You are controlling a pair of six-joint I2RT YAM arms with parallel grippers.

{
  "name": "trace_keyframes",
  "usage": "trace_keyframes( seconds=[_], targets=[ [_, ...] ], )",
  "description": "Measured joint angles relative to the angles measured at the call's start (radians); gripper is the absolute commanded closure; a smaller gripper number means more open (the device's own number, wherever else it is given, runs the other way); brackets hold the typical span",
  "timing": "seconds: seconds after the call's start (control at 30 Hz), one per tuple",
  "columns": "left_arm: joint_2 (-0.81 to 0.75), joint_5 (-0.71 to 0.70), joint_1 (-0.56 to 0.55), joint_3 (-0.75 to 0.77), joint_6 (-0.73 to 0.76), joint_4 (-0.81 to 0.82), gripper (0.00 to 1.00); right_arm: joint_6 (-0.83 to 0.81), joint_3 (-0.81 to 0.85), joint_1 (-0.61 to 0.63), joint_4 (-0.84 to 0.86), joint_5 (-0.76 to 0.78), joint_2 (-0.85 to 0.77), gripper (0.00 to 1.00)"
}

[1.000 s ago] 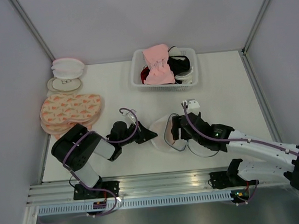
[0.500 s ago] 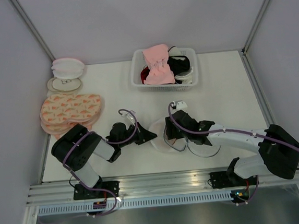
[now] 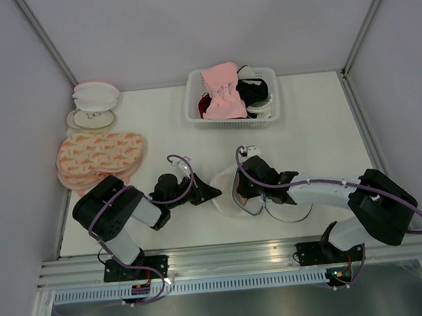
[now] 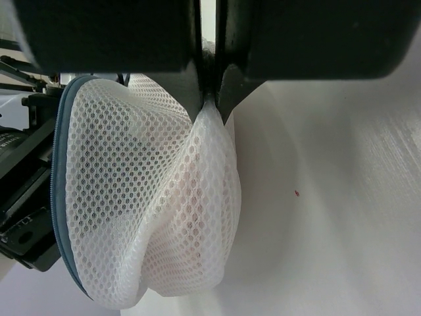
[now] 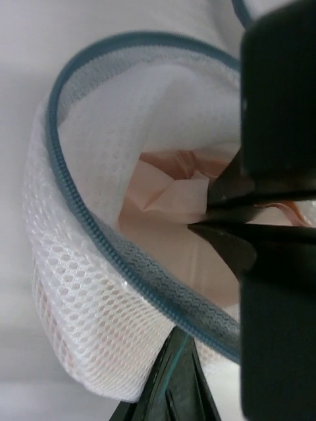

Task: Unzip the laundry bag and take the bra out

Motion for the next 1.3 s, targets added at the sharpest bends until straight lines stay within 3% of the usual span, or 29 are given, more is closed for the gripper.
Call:
trace_keyframes(
  seconds=[0.03, 0.07, 0.27, 0.77, 0.8, 0.83, 0.93, 1.1, 1.3],
  targets=[
    [0.0, 0.003, 0.001, -0.002, -0.001, 0.0, 0.98, 0.002, -0.001, 0.0, 0.013, -0.016, 0.008, 0.97],
    [0.0, 0.003, 0.001, -0.004, -0.001, -0.001, 0.98, 0.002, -0.001, 0.0, 0.02, -0.029, 0.012, 1.0],
    [0.001, 0.004, 0.003, -0.01, -0.002, 0.003, 0.98, 0.007, -0.005, -0.001, -0.011, -0.042, -0.058, 1.0],
    [0.014, 0.106, -0.021, 0.035, -0.058, 0.222, 0.98, 0.026, 0.037, 0.018, -0.449, 0.1, -0.717, 0.99],
    [0.021, 0.101, -0.019, 0.033, -0.057, 0.212, 0.93, 0.024, 0.042, 0.017, -0.473, 0.116, -0.756, 1.0],
    [0.032, 0.096, -0.012, 0.026, -0.058, 0.201, 0.78, 0.024, 0.05, 0.013, -0.496, 0.131, -0.792, 1.0],
    [0.06, 0.084, 0.003, 0.011, -0.062, 0.168, 0.59, 0.024, 0.077, 0.006, -0.526, 0.16, -0.821, 1.0],
    [0.066, 0.082, 0.005, 0.008, -0.066, 0.162, 0.5, 0.024, 0.078, 0.004, -0.555, 0.172, -0.783, 1.0],
    [0.066, 0.081, 0.006, 0.005, -0.066, 0.138, 0.48, 0.016, 0.077, 0.003, -0.546, 0.17, -0.861, 1.0]
  ],
)
